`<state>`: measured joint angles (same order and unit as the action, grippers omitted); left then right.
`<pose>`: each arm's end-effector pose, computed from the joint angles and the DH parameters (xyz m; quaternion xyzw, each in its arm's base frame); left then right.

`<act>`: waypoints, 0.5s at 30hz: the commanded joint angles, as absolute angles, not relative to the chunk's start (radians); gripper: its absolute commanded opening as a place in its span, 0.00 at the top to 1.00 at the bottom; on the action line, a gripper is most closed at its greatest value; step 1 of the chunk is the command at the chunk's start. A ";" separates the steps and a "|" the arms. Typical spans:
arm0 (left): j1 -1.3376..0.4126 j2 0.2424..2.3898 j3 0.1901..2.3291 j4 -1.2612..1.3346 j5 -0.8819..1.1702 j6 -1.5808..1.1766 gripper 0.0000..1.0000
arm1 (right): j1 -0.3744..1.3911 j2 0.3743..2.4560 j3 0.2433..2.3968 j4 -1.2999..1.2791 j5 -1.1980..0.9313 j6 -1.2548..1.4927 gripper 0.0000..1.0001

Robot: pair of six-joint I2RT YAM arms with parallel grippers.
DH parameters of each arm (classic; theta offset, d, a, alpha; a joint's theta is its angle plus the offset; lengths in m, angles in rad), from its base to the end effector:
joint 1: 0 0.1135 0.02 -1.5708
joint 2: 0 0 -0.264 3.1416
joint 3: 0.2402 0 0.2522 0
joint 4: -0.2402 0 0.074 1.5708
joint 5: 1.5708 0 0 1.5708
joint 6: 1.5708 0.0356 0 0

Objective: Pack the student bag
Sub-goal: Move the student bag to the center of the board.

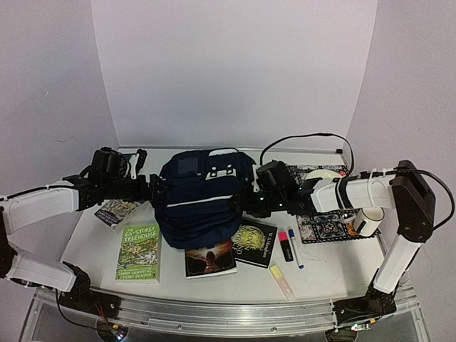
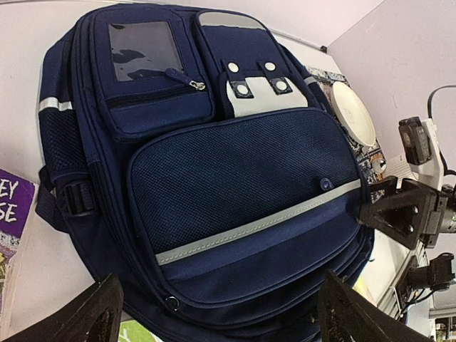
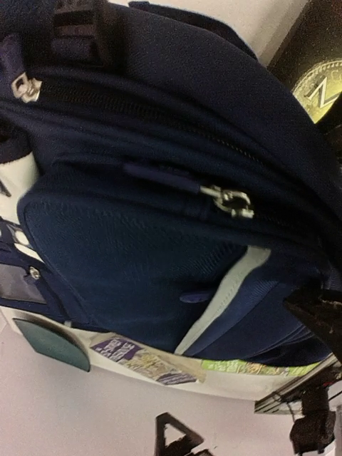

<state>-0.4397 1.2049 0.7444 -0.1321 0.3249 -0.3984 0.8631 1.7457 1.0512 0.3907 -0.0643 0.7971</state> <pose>0.2314 -0.1214 0.2447 0.0940 0.8694 -0.3191 0.3654 0.2564 0.3032 0.2300 -0.0456 0.8045 0.4541 0.3801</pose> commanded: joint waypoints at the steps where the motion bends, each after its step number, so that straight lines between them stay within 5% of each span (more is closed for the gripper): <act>1: -0.442 1.239 0.746 -0.118 0.343 -0.389 0.04 | 0.855 1.646 1.064 0.303 -0.114 0.675 0.29; 15: -0.441 1.353 0.751 -0.118 0.328 -0.362 0.04 | 0.603 1.770 1.162 0.247 -0.286 0.595 0.16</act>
